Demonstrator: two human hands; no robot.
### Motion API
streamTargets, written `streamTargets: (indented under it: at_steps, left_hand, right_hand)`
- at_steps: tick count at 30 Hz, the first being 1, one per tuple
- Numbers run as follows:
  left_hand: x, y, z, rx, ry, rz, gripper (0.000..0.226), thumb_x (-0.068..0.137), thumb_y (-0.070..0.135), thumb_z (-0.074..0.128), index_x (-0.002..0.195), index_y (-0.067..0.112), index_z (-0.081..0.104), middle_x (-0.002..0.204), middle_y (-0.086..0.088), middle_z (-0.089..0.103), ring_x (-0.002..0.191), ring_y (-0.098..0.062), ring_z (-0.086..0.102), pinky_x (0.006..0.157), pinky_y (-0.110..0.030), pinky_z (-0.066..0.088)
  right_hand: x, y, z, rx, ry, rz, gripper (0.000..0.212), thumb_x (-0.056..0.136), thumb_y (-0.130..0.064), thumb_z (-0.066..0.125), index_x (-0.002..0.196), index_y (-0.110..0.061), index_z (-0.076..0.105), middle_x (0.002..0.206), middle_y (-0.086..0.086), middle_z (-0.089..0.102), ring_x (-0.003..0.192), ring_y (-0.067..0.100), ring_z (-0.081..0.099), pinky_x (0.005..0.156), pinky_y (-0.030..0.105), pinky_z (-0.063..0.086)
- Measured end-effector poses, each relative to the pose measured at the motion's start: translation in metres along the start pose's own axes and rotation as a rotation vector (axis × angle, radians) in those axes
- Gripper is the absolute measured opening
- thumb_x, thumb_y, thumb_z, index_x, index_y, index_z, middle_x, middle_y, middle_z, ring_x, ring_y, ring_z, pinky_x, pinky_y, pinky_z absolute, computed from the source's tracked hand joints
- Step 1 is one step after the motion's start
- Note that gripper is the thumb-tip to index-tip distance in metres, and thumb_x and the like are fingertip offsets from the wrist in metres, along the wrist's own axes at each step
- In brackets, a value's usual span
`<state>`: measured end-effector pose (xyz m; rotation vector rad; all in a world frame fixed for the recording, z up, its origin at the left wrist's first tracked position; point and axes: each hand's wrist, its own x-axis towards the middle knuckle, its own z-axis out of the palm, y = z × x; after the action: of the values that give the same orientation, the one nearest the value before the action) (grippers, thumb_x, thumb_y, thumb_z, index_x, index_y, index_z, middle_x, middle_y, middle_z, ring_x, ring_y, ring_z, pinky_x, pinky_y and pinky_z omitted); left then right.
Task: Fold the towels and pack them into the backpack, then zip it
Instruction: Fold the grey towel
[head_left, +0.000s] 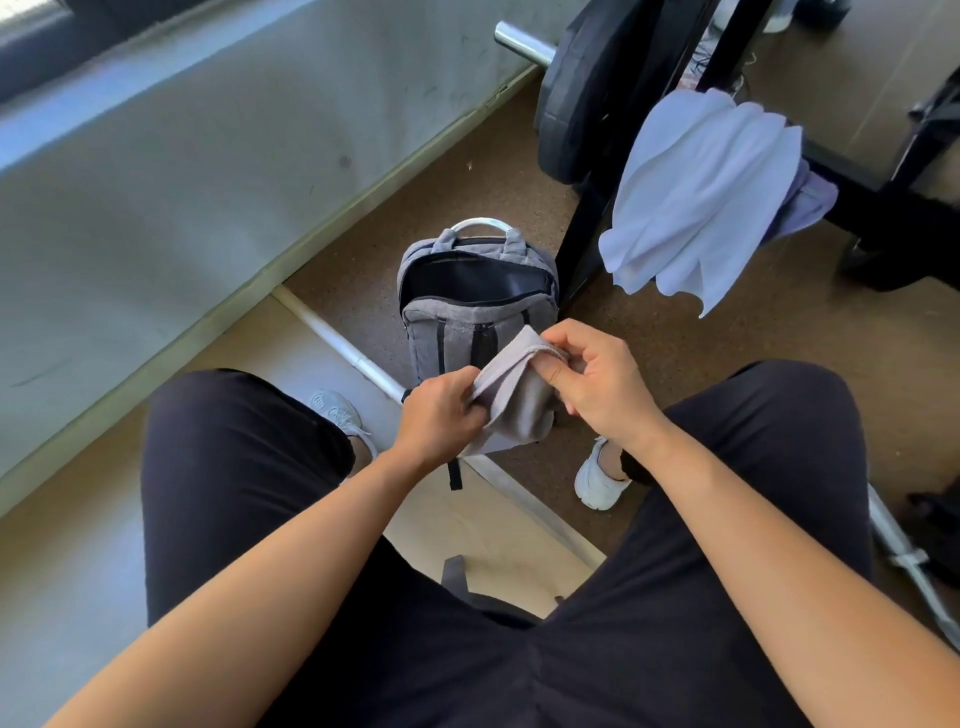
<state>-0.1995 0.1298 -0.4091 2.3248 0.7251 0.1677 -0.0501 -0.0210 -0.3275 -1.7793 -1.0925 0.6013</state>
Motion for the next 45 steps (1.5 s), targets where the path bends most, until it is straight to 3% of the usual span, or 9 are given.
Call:
streamTargets:
  at_steps: [4,12,18,27,31,37,39,42,45]
  left_hand:
    - [0.005,-0.025,0.008,0.029,-0.137,-0.169,0.014,0.073,0.007,0.051,0.066,0.015,0.042,0.06,-0.003,0.052,0.066,-0.033,0.049,0.053,-0.033,0.03]
    - [-0.007,-0.055,0.023,-0.039,-0.362,-0.344,0.001,0.079,0.01,0.065,0.079,0.01,0.066,0.082,-0.015,0.067,0.073,-0.026,0.053,0.063,-0.034,0.038]
    - [-0.005,-0.055,0.02,-0.293,-0.436,-0.558,0.019,0.077,-0.005,0.072,0.076,0.014,0.069,0.076,-0.002,0.064,0.074,-0.017,0.056,0.063,-0.027,0.048]
    - [0.007,-0.033,-0.016,-0.749,0.052,-0.586,0.006,0.076,0.016,0.061,0.07,0.015,0.058,0.077,-0.002,0.057,0.08,-0.018,0.055,0.081,-0.035,0.047]
    - [0.015,-0.024,-0.043,-1.036,0.076,-0.549,0.015,0.073,0.023,0.047,0.064,0.02,0.058,0.065,0.003,0.056,0.064,-0.015,0.052,0.073,-0.035,0.039]
    - [0.019,-0.032,-0.058,-1.09,0.071,-0.848,0.027,0.085,0.042,0.06,0.083,0.015,0.063,0.077,-0.001,0.066,0.071,-0.024,0.061,0.065,-0.033,0.043]
    - [0.016,-0.029,-0.059,-1.2,-0.029,-0.923,0.056,0.1,0.062,0.044,0.096,0.013,0.07,0.084,-0.005,0.077,0.077,-0.025,0.073,0.071,-0.037,0.049]
    - [0.008,-0.026,-0.054,-1.29,-0.247,-0.973,0.097,0.086,0.087,0.037,0.116,0.001,0.071,0.111,-0.017,0.077,0.099,-0.03,0.076,0.082,-0.043,0.054]
    - [0.005,-0.027,-0.04,-1.122,-0.248,-0.928,0.061,0.094,0.052,0.064,0.13,0.002,0.066,0.103,-0.009,0.079,0.084,-0.02,0.077,0.07,-0.032,0.058]
  right_hand:
    - [0.002,0.007,-0.01,0.026,0.126,0.032,0.016,0.102,-0.02,0.059,0.106,-0.004,0.064,0.071,0.008,0.057,0.055,0.01,0.053,0.053,0.02,0.044]
    - [0.008,0.018,-0.014,0.047,0.224,0.05,0.008,0.103,-0.017,0.056,0.106,-0.015,0.063,0.077,-0.023,0.058,0.068,-0.001,0.054,0.063,0.01,0.041]
    - [0.007,0.024,-0.02,-0.013,0.301,0.047,0.01,0.103,-0.019,0.056,0.106,-0.013,0.063,0.08,-0.018,0.057,0.073,0.0,0.057,0.067,0.01,0.043]
    - [0.019,0.062,-0.055,-0.344,0.535,0.27,0.022,0.102,-0.033,0.055,0.104,-0.014,0.065,0.088,0.002,0.064,0.091,0.024,0.056,0.073,0.036,0.044]
    - [0.023,0.065,-0.05,-0.244,0.489,0.366,0.023,0.105,-0.03,0.048,0.097,-0.01,0.056,0.082,0.0,0.057,0.08,0.022,0.056,0.07,0.033,0.038]
    - [0.025,0.066,-0.036,-0.171,0.38,0.459,0.03,0.106,-0.028,0.046,0.096,0.0,0.052,0.079,0.0,0.049,0.075,0.018,0.047,0.069,0.037,0.037]
    - [0.025,0.065,-0.033,-0.15,0.353,0.475,0.033,0.106,-0.029,0.045,0.096,0.002,0.051,0.08,0.003,0.048,0.074,0.017,0.044,0.068,0.037,0.036]
    - [0.025,0.062,-0.031,-0.071,0.343,0.484,0.031,0.106,-0.03,0.045,0.1,-0.001,0.053,0.087,0.006,0.051,0.078,0.018,0.046,0.068,0.036,0.037]
    - [0.024,0.06,-0.032,-0.054,0.342,0.471,0.025,0.106,-0.031,0.046,0.1,-0.008,0.053,0.088,0.001,0.052,0.081,0.015,0.048,0.069,0.033,0.039]
